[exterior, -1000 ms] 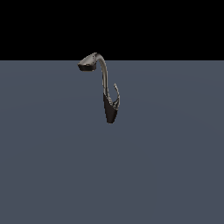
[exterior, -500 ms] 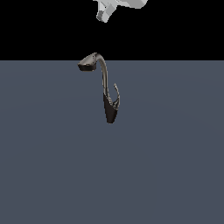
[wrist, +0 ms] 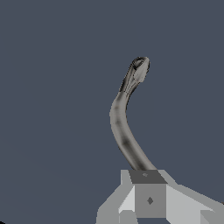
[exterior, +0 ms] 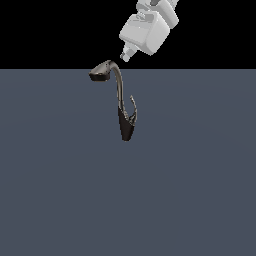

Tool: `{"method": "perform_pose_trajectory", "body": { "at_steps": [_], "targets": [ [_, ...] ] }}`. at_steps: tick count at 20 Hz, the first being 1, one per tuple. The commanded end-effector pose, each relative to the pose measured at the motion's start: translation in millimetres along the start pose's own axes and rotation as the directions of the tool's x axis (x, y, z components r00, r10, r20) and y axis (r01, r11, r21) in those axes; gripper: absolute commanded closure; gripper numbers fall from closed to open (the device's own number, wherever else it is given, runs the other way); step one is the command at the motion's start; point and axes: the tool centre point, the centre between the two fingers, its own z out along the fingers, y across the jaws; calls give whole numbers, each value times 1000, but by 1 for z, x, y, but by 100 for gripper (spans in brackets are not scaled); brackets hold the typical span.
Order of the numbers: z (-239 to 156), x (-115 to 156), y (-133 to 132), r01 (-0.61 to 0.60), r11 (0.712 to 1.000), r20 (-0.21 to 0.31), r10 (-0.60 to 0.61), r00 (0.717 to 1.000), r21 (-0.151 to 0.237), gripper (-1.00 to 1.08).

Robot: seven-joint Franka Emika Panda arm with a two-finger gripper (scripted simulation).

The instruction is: Turn on the faucet by rotating a designated handle.

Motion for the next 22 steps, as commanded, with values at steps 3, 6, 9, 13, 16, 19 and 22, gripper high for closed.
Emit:
{"method": "perform_pose_trajectory", "body": {
  "at_steps": [3, 6, 9, 13, 16, 19, 22],
  "targets": [
    [26, 39, -9, -170, 985, 48, 168, 985, 42, 108],
    [43, 64, -13, -277, 959, 81, 271, 959, 62, 108],
    [58, 85, -14, -365, 928, 110, 356, 928, 75, 108],
    [75, 108, -14, -454, 887, 140, 441, 886, 84, 108],
    [83, 120, -13, -501, 861, 157, 484, 861, 87, 108],
    [89, 127, -12, -530, 843, 167, 512, 843, 89, 108],
    [92, 131, -12, -543, 835, 172, 524, 834, 89, 108]
  ]
}}
